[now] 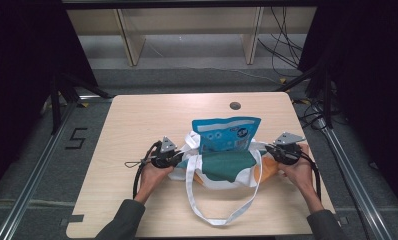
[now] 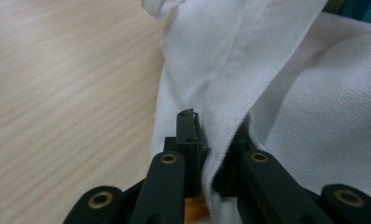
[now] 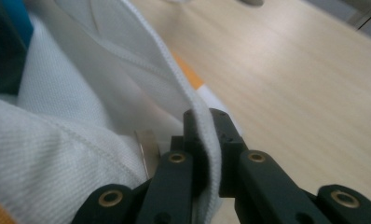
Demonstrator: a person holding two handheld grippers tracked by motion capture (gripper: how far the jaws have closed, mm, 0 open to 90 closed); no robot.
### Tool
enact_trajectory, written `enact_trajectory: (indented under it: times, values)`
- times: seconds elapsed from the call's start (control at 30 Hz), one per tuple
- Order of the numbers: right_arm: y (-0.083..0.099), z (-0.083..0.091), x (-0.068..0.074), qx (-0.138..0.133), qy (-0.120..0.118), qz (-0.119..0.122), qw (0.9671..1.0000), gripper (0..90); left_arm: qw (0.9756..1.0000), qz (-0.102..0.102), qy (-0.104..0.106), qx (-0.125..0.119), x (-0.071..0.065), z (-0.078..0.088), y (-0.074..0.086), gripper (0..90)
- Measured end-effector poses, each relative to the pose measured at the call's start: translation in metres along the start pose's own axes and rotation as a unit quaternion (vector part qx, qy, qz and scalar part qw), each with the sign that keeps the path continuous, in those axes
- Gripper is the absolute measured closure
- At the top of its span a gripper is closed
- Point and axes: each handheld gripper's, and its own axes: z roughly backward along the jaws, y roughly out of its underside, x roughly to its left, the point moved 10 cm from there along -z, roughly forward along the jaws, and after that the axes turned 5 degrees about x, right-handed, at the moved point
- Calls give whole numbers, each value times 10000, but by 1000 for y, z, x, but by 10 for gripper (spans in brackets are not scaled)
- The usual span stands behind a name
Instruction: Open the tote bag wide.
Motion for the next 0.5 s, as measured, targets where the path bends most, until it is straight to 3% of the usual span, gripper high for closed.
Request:
enact_trajectory:
  times: [0.03,0.07,0.13,0.27,0.3,0.37,0.43,0.5]
  values:
    - [1,-3,-1,-7,17,24,10000,868,10000,-62,4,1,1,0,0,826]
    - [4,-4,2,90,-49,-79,9999,868,10000,-33,28,-14,1,0,0,825]
    - [5,-7,3,57,-135,4,9999,868,9999,91,69,-17,0,-1,2,822]
    - [7,-8,2,36,-76,26,10000,869,10000,-20,38,-11,0,-2,2,818]
    - [7,-8,2,37,-84,-4,10000,868,10000,88,37,11,0,-1,2,813]
    - [6,-6,3,73,-133,-250,9996,828,9999,104,-28,55,3,3,0,746]
    - [0,2,-6,9,84,-374,9993,720,9997,39,-173,151,8,12,-3,662]
    - [-10,20,-12,-141,113,-525,9985,693,9999,21,-128,90,8,22,-10,613]
